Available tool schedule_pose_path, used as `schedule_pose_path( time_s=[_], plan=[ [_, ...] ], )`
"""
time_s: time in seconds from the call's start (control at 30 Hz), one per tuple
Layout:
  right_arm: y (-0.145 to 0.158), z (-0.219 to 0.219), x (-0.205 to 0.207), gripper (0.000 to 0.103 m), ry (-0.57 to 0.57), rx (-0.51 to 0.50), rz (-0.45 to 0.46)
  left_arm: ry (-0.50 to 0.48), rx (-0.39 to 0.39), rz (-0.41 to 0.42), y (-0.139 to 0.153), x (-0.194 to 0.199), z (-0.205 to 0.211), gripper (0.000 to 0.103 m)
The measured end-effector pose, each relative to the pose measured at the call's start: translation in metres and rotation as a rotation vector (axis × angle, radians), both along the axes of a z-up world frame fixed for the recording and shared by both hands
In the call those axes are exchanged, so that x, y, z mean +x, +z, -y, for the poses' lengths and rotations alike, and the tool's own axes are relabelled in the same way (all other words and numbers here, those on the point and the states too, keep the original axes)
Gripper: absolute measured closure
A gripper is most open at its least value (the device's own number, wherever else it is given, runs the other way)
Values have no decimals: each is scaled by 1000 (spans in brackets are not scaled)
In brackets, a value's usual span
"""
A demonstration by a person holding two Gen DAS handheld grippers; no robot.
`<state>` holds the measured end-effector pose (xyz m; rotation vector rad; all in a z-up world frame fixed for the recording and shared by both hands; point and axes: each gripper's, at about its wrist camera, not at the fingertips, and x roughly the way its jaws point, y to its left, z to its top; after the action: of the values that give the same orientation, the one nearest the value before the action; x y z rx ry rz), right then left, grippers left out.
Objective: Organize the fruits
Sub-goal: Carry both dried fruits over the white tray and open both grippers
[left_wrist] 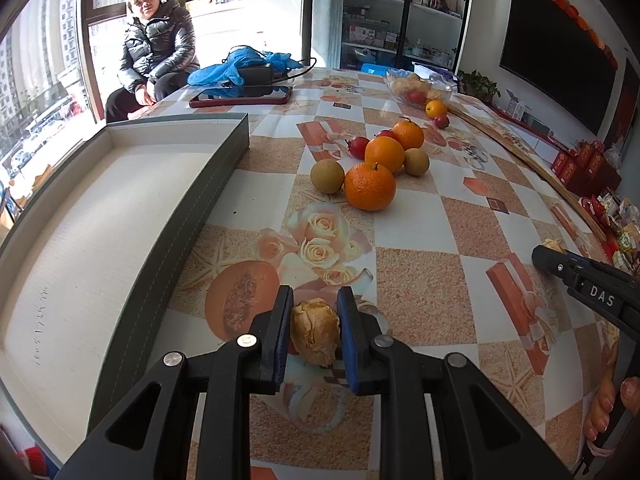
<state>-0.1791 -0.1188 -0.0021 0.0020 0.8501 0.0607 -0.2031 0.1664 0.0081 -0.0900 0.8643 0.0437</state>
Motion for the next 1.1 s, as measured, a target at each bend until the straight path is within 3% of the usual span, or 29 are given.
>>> schedule_pose_path(
  time_s=[0.23,0.37,0.63,1.1],
  plan=[
    [0,-1,0,77,0,-6,0,-3,22,-26,1,4,4,78],
    [0,-7,0,77,10,-43,-23,-25,-86,-77,9,4,-4,79],
    [17,-15,-3,77,58,121,-120,-41,-152,-38,48,-9,-25,79],
    [54,-124,13,77,284,186,-189,132,-81,-52,78,-13,-116,79]
  ],
)
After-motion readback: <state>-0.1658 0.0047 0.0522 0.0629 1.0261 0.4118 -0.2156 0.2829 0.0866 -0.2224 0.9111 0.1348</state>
